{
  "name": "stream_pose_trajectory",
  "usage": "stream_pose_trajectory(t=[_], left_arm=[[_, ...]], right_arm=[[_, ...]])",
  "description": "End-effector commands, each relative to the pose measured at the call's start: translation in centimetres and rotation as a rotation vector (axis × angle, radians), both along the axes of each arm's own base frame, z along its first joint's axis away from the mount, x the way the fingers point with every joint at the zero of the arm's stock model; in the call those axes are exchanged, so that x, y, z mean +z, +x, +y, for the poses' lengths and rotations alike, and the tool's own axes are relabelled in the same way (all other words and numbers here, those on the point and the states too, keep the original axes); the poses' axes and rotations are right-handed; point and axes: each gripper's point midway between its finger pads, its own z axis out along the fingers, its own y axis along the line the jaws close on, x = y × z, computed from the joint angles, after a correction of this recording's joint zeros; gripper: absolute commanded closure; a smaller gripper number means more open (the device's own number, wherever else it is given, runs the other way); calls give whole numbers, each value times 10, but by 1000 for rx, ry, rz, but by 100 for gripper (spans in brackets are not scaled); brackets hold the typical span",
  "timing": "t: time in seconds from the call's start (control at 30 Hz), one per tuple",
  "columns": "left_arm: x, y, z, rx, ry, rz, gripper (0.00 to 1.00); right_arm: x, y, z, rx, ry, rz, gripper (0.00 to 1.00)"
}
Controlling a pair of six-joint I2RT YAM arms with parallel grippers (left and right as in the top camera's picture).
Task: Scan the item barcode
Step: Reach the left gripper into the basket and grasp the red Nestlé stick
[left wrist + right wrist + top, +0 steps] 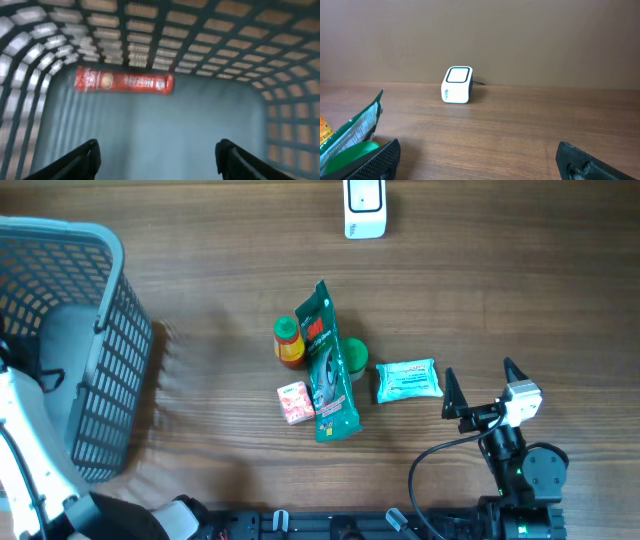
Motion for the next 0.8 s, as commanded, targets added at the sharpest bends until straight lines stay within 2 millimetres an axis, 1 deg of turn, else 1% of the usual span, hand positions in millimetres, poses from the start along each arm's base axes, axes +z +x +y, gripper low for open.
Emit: stream_pose_trajectory(t=[0.0,0.03,0.07,0.1,0.13,0.17,0.2,0.23,0.27,0.3,0.33,0.37,0.4,0.43,0.47,0.5,0.53,0.67,0.77], left_arm=[[-53,-19,-7,-244,-15,242,14],[-67,-25,-10,-243,-32,259,11],[-75,-29,-9,-233,-34,262,1],[-81,-38,-3,-200,-18,279,0],[-83,-48,4,-162,-4,298,3],[-83,-52,11,-137,6,289,12],[-79,-55,21,-103,27,265,55],[-77,-59,28,-52,36,233,85],[-77,-63,32,1,35,202,88],[-79,-68,35,59,24,173,52],[-81,-68,37,66,24,170,46],[-83,-65,40,67,31,164,46],[-86,-62,44,67,37,159,49],[-93,-58,49,67,37,159,77],[-101,-55,53,67,35,161,89],[-106,-52,56,67,36,161,94],[-111,-50,59,66,38,166,96],[-132,-46,69,74,44,188,96],[-135,-50,76,99,75,223,96]], right_arm=[[2,0,-1,-5,13,-6,0],[2,0,-1,-5,14,-6,0],[2,0,-1,-5,13,-6,0],[2,0,-1,-5,13,-6,0],[2,0,-1,-5,13,-6,0],[2,0,-1,-5,13,-6,0],[2,0,-1,-5,13,-6,0],[2,0,-1,-5,13,-6,0],[2,0,-1,-5,13,-6,0],[2,0,-1,-5,13,-6,0],[2,0,-1,-5,14,-6,0],[2,0,-1,-5,13,-6,0],[2,0,-1,-5,13,-6,0],[2,0,-1,-5,13,-6,0],[2,0,-1,-5,13,-6,0],[2,0,-1,-5,13,-6,0],[2,0,-1,-5,13,-6,0],[2,0,-1,-5,13,-6,0],[2,0,-1,-5,13,-6,0]])
